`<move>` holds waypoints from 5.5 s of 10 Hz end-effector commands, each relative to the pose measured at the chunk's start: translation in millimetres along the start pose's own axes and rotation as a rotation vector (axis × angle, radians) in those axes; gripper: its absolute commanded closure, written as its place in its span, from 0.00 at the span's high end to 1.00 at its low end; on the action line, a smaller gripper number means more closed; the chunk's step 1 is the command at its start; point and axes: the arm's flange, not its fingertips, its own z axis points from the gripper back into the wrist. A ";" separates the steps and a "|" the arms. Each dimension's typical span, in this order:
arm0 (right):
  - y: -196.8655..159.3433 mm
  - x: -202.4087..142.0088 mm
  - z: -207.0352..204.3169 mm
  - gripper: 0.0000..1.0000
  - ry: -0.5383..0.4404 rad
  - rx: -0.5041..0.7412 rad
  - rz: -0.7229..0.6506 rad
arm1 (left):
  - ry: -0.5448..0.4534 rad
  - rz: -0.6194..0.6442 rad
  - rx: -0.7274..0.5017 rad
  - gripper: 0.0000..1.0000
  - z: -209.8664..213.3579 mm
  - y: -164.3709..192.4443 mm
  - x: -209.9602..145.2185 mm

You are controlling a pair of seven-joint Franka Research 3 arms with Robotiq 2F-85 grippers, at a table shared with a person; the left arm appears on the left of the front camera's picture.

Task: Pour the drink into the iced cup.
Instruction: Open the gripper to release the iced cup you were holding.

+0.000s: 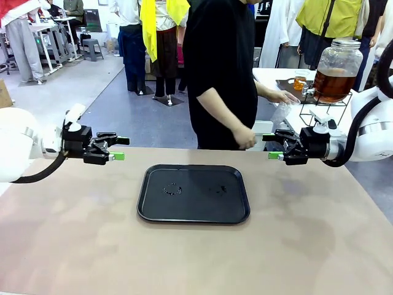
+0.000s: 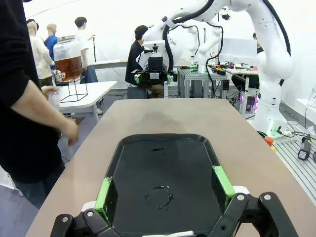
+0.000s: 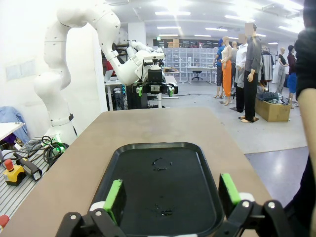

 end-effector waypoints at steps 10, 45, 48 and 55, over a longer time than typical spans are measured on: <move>-4.3 3.7 -2.1 1.00 0.008 0.002 -0.002 | -0.004 0.001 0.017 1.00 -2.1 1.1 1.9; -4.3 3.7 -2.1 1.00 0.008 0.002 -0.002 | -0.004 0.001 0.017 1.00 -2.1 1.1 1.9; -4.3 3.7 -2.1 1.00 0.008 0.002 -0.002 | -0.004 0.001 0.017 1.00 -2.1 1.1 1.9; -4.3 3.7 -2.1 1.00 0.008 0.002 -0.002 | -0.004 0.001 0.017 1.00 -2.1 1.1 1.9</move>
